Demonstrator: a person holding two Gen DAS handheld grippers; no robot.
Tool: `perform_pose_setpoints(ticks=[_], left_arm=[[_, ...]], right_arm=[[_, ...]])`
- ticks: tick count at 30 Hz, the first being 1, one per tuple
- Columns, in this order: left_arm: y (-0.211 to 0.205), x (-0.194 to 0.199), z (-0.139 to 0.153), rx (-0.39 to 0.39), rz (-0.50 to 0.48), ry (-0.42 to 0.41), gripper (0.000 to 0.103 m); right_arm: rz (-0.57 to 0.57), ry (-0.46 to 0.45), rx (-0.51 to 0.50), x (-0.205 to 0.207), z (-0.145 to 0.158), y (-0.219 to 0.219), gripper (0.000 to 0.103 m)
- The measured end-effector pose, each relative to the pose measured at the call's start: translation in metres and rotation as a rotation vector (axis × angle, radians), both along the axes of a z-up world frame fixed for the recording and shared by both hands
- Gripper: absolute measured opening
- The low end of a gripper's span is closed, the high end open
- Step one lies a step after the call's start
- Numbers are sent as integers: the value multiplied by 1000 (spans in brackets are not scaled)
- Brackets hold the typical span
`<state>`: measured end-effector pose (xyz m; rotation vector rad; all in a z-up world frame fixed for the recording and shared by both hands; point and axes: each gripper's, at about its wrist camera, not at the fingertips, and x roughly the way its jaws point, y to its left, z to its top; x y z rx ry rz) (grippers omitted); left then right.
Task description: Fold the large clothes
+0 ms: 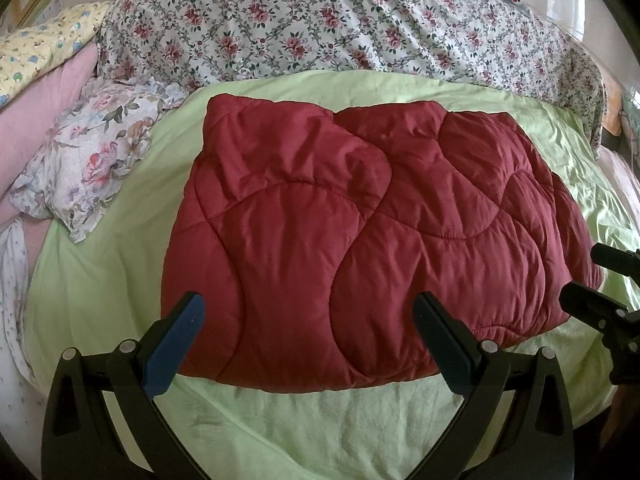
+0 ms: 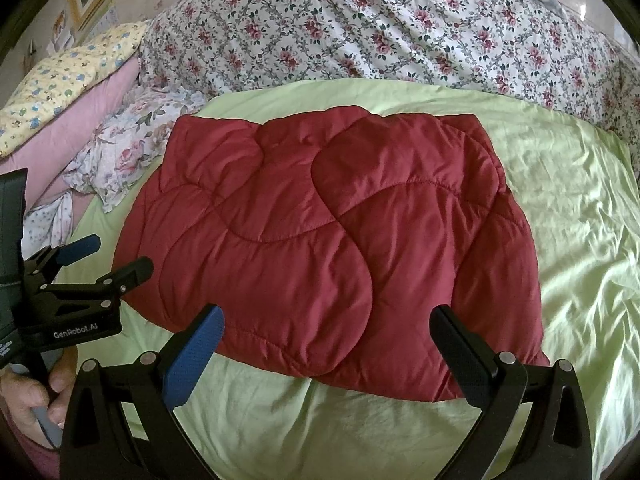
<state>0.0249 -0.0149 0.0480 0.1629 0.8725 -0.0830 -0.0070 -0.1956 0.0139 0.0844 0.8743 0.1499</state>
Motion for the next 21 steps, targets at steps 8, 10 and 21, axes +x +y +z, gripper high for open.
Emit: perform_pose_setpoints(ticks=[8, 10, 21], left_arm=[[0, 1, -1, -1, -1, 1, 103], [-1, 1, -1, 0, -1, 0, 103], [-1, 1, -1, -1, 0, 1, 103]], right_arm=[[-1, 1, 2, 0, 0, -1, 103], [-1, 1, 2, 0, 0, -1, 103], [-1, -1, 9, -2, 0, -2, 103]])
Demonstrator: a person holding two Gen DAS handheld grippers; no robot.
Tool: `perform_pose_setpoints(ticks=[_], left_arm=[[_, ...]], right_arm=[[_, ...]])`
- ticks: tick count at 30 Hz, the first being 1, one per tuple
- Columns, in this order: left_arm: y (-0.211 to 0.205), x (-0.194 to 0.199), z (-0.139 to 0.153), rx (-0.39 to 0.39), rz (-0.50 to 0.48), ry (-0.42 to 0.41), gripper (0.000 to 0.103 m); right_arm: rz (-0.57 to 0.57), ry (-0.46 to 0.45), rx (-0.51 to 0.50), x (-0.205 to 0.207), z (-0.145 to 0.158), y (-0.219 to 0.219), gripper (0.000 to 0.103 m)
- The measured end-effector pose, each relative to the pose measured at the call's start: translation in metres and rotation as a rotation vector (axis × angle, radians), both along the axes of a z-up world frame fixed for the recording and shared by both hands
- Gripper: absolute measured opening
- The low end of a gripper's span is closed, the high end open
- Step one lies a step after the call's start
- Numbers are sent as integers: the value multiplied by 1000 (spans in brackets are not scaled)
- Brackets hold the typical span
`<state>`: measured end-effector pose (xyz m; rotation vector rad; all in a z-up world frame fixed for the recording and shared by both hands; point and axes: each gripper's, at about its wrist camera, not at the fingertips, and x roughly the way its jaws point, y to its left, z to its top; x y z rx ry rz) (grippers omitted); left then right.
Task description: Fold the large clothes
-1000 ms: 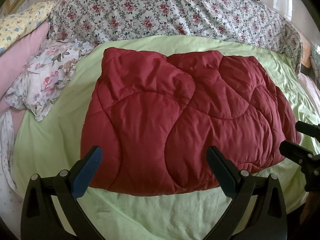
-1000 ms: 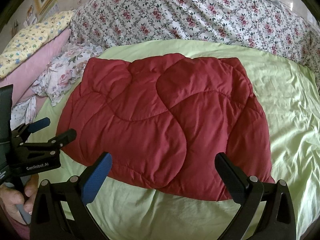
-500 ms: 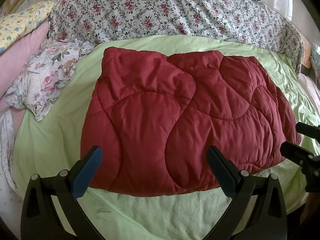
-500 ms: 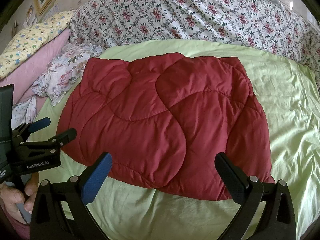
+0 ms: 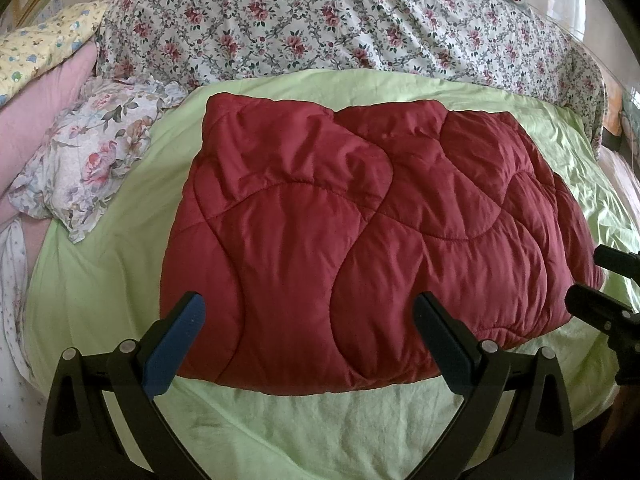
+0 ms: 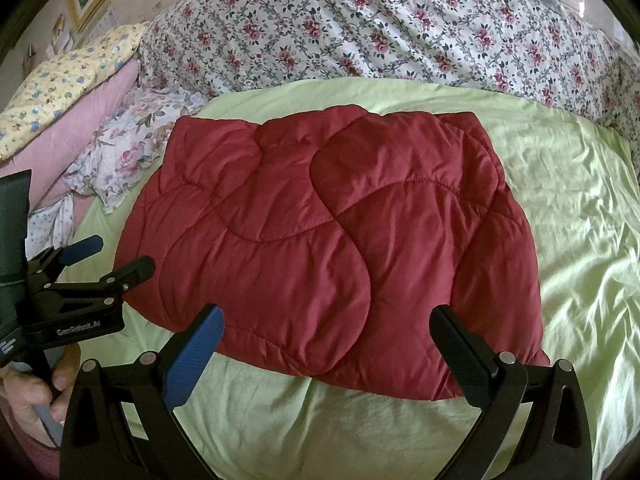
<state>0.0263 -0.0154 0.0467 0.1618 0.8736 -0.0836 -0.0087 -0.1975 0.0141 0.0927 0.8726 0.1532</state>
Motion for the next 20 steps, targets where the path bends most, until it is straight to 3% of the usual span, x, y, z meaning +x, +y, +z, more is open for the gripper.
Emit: perform_pose_setpoints(ticks=[20], left_arm=[[-8, 9, -8, -41, -37, 46, 103]], right_arm=[[4, 23, 51, 2, -6, -3, 103]])
